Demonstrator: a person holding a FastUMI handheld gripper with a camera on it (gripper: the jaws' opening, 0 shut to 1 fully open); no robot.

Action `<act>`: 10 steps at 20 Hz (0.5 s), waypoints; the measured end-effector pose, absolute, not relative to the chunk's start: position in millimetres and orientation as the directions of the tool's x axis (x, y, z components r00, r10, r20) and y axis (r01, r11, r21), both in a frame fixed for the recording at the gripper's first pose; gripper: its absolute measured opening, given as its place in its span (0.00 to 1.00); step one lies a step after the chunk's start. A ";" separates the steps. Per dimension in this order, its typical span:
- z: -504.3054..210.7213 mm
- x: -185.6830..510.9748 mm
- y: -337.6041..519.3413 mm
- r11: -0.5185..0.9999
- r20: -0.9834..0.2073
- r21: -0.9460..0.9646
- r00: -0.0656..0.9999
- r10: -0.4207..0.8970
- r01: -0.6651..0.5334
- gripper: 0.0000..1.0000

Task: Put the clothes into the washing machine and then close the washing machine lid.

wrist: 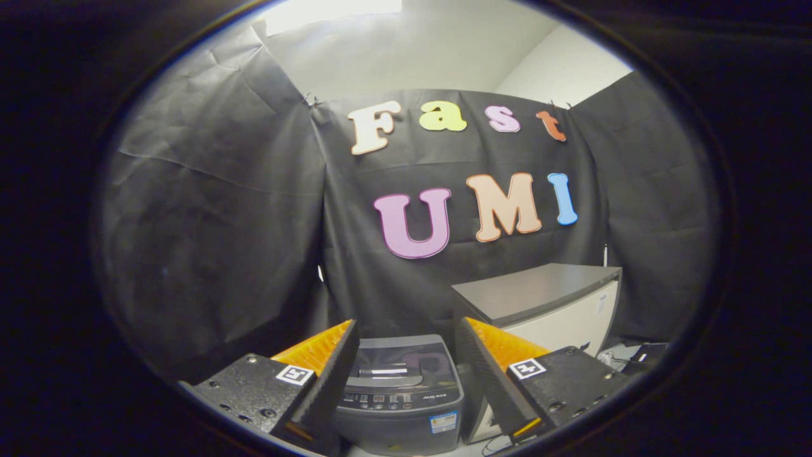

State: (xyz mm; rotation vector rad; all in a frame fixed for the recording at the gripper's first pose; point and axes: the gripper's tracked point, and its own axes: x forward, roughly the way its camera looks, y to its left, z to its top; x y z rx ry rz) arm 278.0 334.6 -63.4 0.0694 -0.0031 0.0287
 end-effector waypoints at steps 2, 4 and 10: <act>-64.9 277.1 335.3 0.998 -0.003 0.062 1.000 0.029 -0.029 0.97; -66.6 276.7 336.7 0.998 -0.008 0.055 0.999 0.033 -0.033 0.97; -69.3 276.6 338.1 0.998 -0.012 0.051 0.999 0.041 -0.040 0.97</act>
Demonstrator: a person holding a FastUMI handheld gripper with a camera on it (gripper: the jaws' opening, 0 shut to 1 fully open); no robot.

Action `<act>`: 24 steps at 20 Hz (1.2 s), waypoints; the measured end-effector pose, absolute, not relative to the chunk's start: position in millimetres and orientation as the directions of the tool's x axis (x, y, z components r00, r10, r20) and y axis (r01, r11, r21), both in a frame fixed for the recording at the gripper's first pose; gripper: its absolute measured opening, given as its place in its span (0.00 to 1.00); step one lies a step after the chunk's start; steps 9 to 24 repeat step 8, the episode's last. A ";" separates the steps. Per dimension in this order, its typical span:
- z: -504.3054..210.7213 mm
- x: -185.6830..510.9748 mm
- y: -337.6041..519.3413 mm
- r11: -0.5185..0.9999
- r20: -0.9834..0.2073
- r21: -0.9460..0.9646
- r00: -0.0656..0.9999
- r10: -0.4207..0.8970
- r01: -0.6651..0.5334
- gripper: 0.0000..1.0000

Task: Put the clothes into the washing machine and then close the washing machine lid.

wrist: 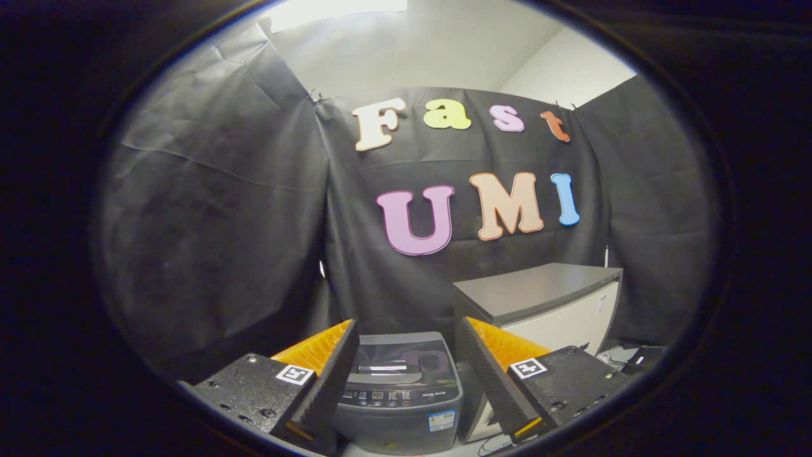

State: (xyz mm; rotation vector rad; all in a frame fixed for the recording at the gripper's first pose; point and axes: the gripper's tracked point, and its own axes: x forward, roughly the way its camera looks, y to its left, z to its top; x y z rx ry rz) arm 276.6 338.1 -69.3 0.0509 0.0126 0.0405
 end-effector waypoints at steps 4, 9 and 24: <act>-69.7 276.7 337.5 0.997 -0.010 0.069 0.999 0.046 -0.046 0.97; -71.0 273.7 339.1 0.997 -0.016 0.064 0.999 0.052 -0.051 0.97; -71.0 273.7 339.1 0.997 -0.016 0.064 0.999 0.052 -0.051 0.97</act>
